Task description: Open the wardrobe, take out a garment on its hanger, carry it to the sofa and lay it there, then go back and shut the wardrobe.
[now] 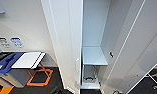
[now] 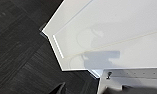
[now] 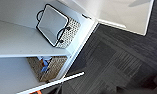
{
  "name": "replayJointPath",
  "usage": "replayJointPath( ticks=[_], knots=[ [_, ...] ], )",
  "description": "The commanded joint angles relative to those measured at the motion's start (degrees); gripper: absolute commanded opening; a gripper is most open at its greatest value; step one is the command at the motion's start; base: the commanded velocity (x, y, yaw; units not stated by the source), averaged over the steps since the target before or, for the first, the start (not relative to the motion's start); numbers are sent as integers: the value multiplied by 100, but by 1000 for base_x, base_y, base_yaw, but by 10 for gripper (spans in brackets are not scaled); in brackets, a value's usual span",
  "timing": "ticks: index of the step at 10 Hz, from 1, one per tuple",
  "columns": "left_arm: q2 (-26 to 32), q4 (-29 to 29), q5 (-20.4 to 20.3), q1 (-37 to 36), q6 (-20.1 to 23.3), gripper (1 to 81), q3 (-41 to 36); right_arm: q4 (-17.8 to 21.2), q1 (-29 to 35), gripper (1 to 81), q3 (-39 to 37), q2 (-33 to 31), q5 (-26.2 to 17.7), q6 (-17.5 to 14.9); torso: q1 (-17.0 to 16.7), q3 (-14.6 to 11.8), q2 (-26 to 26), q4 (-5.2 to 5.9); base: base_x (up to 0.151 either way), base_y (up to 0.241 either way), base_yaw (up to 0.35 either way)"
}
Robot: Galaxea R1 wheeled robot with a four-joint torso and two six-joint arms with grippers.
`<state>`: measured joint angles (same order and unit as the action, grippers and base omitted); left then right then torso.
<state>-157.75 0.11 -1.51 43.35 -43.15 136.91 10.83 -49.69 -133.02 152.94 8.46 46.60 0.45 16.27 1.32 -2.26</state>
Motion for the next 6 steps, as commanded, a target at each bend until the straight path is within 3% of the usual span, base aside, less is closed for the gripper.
replayJointPath(
  ticks=[1, 6],
  knots=[
    [15, 428, 371, -430, 26, 811, -68, -54, 797, 811, -618, -1518, -196, 543, 0, 0, 0, 0, 0, 0, 0],
    [15, 604, 318, 37, 44, 811, 328, -28, 902, 811, -671, -2248, -204, 833, 0, 0, 0, 0, 0, 0, 0]
  ],
)
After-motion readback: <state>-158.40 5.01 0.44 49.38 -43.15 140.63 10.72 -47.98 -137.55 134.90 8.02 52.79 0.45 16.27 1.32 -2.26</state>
